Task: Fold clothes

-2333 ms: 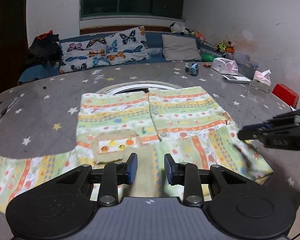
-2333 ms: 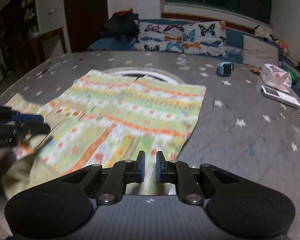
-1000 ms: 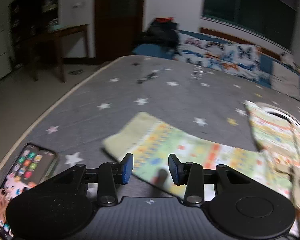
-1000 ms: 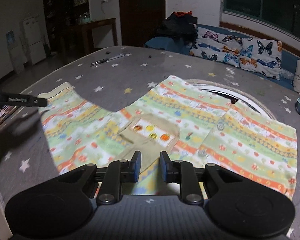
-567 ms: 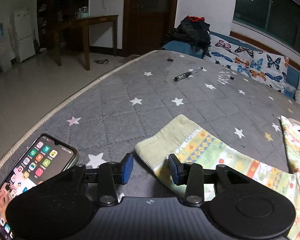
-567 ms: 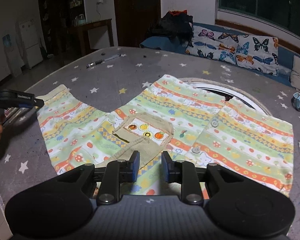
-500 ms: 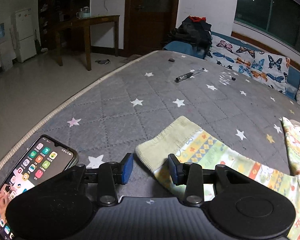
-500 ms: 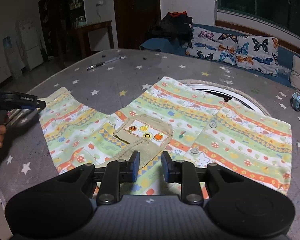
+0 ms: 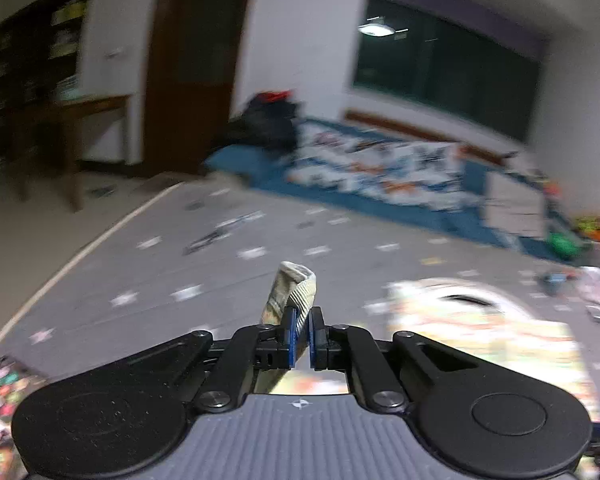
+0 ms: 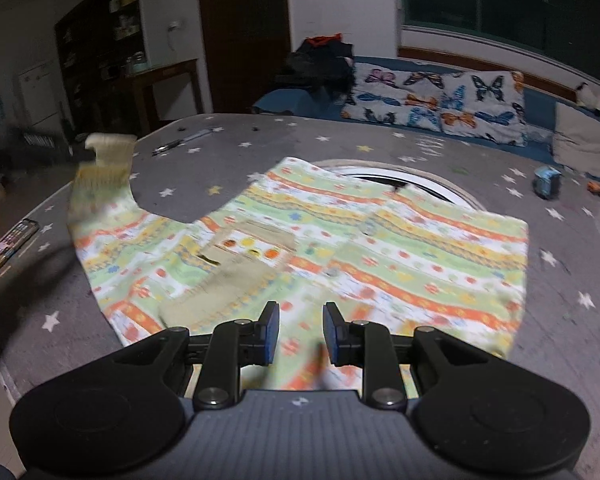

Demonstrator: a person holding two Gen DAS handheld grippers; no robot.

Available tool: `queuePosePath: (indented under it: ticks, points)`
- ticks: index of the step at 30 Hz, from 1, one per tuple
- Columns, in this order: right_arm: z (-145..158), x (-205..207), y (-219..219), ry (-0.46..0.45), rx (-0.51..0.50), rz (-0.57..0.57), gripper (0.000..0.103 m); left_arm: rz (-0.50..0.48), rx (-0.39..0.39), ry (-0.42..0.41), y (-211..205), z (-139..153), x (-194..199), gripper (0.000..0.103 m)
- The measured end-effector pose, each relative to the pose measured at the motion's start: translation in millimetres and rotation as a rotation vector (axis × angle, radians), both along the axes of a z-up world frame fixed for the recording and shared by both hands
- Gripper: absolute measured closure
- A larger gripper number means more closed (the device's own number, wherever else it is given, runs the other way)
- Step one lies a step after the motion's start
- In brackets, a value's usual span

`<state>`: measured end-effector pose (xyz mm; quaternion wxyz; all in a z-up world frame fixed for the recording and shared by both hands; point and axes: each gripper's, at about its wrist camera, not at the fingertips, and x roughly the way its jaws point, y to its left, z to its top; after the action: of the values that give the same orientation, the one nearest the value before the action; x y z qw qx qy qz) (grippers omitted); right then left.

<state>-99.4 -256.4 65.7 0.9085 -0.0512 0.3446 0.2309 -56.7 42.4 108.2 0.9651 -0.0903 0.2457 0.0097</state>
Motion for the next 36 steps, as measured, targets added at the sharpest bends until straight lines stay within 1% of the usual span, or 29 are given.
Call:
queuePosePath:
  ticks: [4, 7, 11, 13, 16, 19, 21, 23, 24, 26, 27, 29, 31, 36]
  points:
    - [1.1, -3.8, -24.4, -0.005, 0.018, -0.05, 0.08, -0.182, -0.025, -0.044, -54.4, 20.7, -5.3, 0.097]
    - [2.7, -7.0, -41.6, -0.011, 0.034, -0.088, 0.08, -0.303, -0.054, -0.043, -92.9, 25.1, -3.9, 0.097]
    - [3.4, -9.6, -64.8, 0.003, 0.078, -0.137, 0.08, -0.438, -0.08, -0.019, -138.7, 16.2, -3.1, 0.097]
    - [2.7, -11.4, -73.8, 0.007, 0.084, -0.16, 0.08, -0.5, -0.079, 0.001, -156.8, 7.5, -2.2, 0.096]
    - [-0.1, -12.5, -84.4, 0.014, 0.085, -0.187, 0.08, -0.565, -0.056, 0.049, -179.5, -8.6, -1.4, 0.094]
    - [-2.3, -12.3, -90.8, 0.021, 0.087, -0.214, 0.08, -0.604, -0.035, 0.087, -185.2, -21.5, -5.7, 0.093]
    - [-2.7, -11.7, -92.5, 0.024, 0.093, -0.227, 0.08, -0.624, -0.028, 0.088, -182.6, -24.9, -9.1, 0.086]
    - [-2.7, -10.5, -92.3, 0.029, 0.1, -0.227, 0.08, -0.618, -0.017, 0.074, -173.1, -24.2, -15.7, 0.079]
    - [-2.8, -9.6, -91.8, 0.033, 0.104, -0.225, 0.08, -0.604, -0.005, 0.069, -166.1, -23.6, -16.9, 0.077]
    - [-4.7, -6.0, -88.7, 0.047, 0.114, -0.213, 0.08, -0.559, 0.028, 0.064, -149.7, -24.5, -15.7, 0.066]
    - [-6.6, -3.8, -86.2, 0.056, 0.118, -0.207, 0.08, -0.529, 0.047, 0.066, -139.8, -26.7, -15.3, 0.064]
    - [-13.2, 0.7, -78.6, 0.078, 0.121, -0.193, 0.08, -0.468, 0.079, 0.08, -119.8, -32.0, -13.9, 0.063]
    - [-19.8, 4.2, -71.9, 0.094, 0.115, -0.188, 0.078, -0.409, 0.098, 0.106, -100.2, -39.3, -12.0, 0.063]
    - [-29.1, 7.2, -61.5, 0.1, 0.096, -0.192, 0.075, -0.309, 0.112, 0.145, -60.6, -50.6, -15.0, 0.063]
